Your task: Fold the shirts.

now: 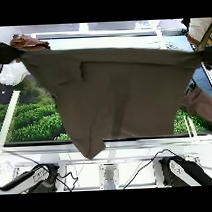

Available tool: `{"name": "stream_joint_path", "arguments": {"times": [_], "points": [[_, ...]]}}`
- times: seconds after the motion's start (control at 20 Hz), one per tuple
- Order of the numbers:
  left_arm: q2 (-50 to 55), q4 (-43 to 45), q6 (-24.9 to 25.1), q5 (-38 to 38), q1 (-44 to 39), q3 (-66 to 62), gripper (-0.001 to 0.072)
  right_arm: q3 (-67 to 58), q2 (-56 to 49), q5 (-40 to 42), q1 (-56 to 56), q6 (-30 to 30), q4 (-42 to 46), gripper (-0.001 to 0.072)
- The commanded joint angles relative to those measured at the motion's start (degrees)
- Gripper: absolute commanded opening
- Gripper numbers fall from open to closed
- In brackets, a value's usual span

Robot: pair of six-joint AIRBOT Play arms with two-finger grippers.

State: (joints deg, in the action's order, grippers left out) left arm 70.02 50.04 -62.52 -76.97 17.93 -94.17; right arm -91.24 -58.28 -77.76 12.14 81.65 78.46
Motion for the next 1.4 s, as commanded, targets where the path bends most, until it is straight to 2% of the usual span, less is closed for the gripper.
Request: {"name": "stream_joint_path", "arguments": {"times": [0.0,0.2,0.45,0.65,0.85,1.05,1.2,1.35], "points": [[11.96,-2.86,3.1,3.13,-0.98,2.62,0.0009,7.15,-8.74,6.86,-0.02,0.11,-1.57,0.0032],[22.91,-2.93,6.36,15.5,-4.76,2.62,0.0008,13.33,-18.58,24.13,-0.11,0.11,-8.39,0.0032],[30.99,-3.1,6.64,32.46,-8.85,2.56,0.0008,14.69,-30.21,44.11,-0.68,0.07,-17.31,0.0032],[32.04,-3.52,6.67,34.82,-9.57,2.47,0.0008,14.69,-34.47,54.66,-1.73,-0.02,-18.73,0.0032],[32.04,-3.56,6.19,28.02,-9.57,2.34,0.0009,14.6,-34.71,53.46,-1.38,-0.68,-18.43,0.003],[32.04,-3.58,4.83,16.04,-9.57,2.34,0.0009,14.6,-34.71,41.79,0.07,-2.49,-18.14,0.0029],[32.04,-2.73,3.34,10.91,-9.14,2.34,0.0008,14.62,-34.71,33.48,1.05,-3.96,-17.68,0.0029],[32.13,4.2,0.15,6.47,-8.59,2.4,0.0008,14.62,-34.82,27.96,1.57,-5.18,-16.92,0.0029]]}}
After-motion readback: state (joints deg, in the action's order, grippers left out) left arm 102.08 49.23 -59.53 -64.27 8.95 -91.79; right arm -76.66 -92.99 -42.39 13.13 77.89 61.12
